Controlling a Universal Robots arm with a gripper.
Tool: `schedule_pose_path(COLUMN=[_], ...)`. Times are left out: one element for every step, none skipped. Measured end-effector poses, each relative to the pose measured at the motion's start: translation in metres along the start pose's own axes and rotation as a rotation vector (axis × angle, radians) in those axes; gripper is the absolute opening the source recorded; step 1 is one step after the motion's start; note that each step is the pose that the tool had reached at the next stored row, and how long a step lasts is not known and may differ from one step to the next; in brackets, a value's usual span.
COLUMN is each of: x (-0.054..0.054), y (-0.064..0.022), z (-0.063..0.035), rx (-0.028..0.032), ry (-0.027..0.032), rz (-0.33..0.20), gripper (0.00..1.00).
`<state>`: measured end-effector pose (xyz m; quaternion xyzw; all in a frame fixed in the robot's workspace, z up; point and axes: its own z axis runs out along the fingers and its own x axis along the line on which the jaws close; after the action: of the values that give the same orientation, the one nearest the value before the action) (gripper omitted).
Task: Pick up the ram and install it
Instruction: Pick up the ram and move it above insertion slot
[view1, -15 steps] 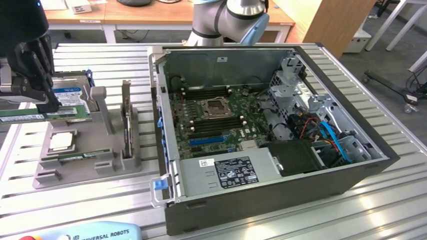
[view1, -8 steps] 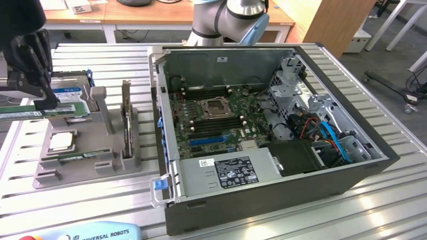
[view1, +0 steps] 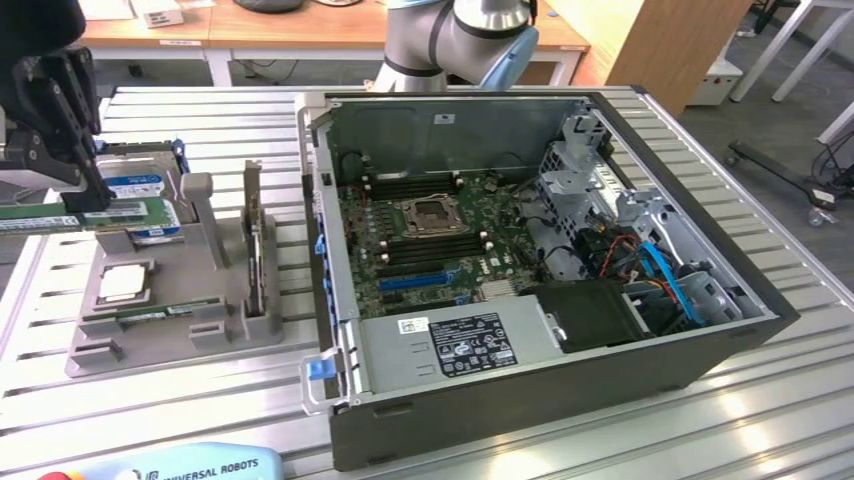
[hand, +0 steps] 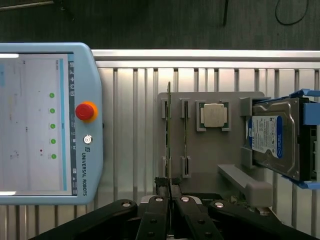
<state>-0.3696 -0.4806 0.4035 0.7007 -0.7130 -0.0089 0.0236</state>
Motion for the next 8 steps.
schedule_pose_path(x=[0.0000, 0.0000, 0.0000, 0.0000, 0.0000, 0.0000, 0.0000, -0.0001], y=[0.0000, 0.0001, 0.0001, 0.0002, 0.0002, 0.0003, 0.0003, 0.0004], z=[-0.0010, -0.0021, -0.0031, -0.0041, -0.0050, -0.0060, -0.0070, -0.0079], rx=[0.0000, 0.0000, 0.0000, 0.0001, 0.0000, 0.0001, 0.0001, 0.0001], ry=[0.0006, 0.0013, 0.0018, 0.0026, 0.0033, 0.0042, 0.0050, 0.0058], rz=[0.000, 0.000, 0.000, 0.000, 0.000, 0.000, 0.000, 0.000], gripper=[0.12, 0.12, 0.12, 0.12, 0.12, 0.12, 0.12, 0.12])
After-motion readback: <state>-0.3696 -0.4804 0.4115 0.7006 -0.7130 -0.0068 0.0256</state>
